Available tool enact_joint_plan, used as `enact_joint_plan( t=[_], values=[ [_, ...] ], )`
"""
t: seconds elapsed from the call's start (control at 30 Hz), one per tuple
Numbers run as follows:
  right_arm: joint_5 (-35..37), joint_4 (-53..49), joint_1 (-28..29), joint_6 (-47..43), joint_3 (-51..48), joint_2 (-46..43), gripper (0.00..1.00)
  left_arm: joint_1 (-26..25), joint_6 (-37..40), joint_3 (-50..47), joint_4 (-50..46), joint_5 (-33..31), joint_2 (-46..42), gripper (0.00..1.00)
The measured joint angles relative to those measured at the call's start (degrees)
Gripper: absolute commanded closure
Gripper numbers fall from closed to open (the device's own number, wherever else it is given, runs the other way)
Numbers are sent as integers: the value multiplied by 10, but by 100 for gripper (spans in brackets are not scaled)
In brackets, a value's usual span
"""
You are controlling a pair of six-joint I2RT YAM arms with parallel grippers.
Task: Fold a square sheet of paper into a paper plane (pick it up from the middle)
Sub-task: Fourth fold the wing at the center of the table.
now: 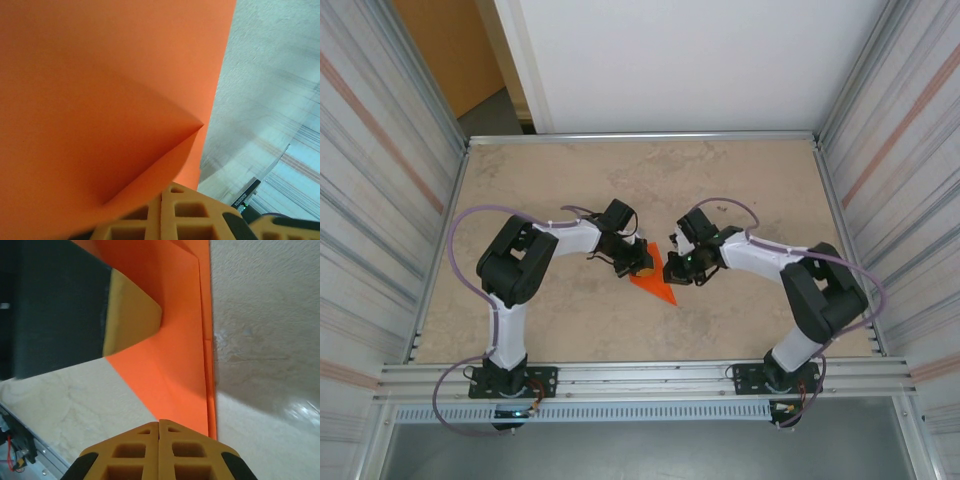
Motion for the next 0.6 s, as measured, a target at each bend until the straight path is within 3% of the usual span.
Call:
enact_joint_plan(
  t=[0.33,0.6],
  values=[
    [0,7,7,-15,-15,40,99,1,-1,4,-6,5,5,96],
    [-5,0,6,-31,-75,-14,99,4,-2,5,-6,13,7,96]
  ],
)
